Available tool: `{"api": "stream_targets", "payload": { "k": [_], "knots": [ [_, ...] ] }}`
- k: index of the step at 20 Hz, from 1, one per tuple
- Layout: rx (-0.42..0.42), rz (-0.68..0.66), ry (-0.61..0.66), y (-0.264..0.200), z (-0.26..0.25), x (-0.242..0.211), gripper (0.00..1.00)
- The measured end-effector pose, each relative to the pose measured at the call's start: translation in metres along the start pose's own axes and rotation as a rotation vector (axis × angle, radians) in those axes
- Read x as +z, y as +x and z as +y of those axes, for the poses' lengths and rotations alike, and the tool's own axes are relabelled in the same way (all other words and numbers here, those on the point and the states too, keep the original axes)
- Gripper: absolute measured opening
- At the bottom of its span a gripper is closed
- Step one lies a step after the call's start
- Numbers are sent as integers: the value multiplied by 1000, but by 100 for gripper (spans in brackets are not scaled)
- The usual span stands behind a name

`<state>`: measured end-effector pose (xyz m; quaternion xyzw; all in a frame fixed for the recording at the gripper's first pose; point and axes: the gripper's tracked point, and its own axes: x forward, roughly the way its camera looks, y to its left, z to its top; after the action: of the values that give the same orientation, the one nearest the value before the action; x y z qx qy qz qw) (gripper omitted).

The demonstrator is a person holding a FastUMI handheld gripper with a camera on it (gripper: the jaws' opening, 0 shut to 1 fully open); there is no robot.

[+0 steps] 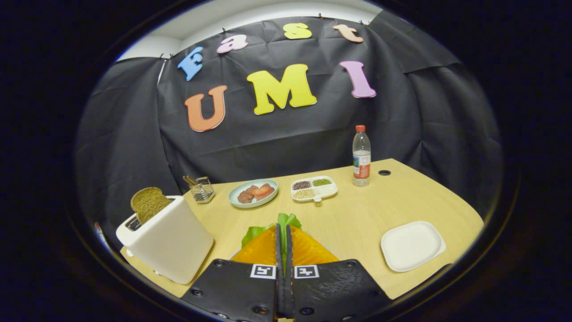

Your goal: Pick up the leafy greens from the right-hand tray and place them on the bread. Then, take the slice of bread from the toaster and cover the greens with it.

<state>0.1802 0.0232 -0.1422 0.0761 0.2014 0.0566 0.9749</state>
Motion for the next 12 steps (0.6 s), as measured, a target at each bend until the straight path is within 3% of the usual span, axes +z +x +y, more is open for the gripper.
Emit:
{"api": "stream_targets", "payload": {
  "k": [6, 12],
  "knots": [
    [-99, 8, 1, 21, -4, -23, 0],
    [-143, 32, 35, 36, 5, -49, 0]
  ]
}}
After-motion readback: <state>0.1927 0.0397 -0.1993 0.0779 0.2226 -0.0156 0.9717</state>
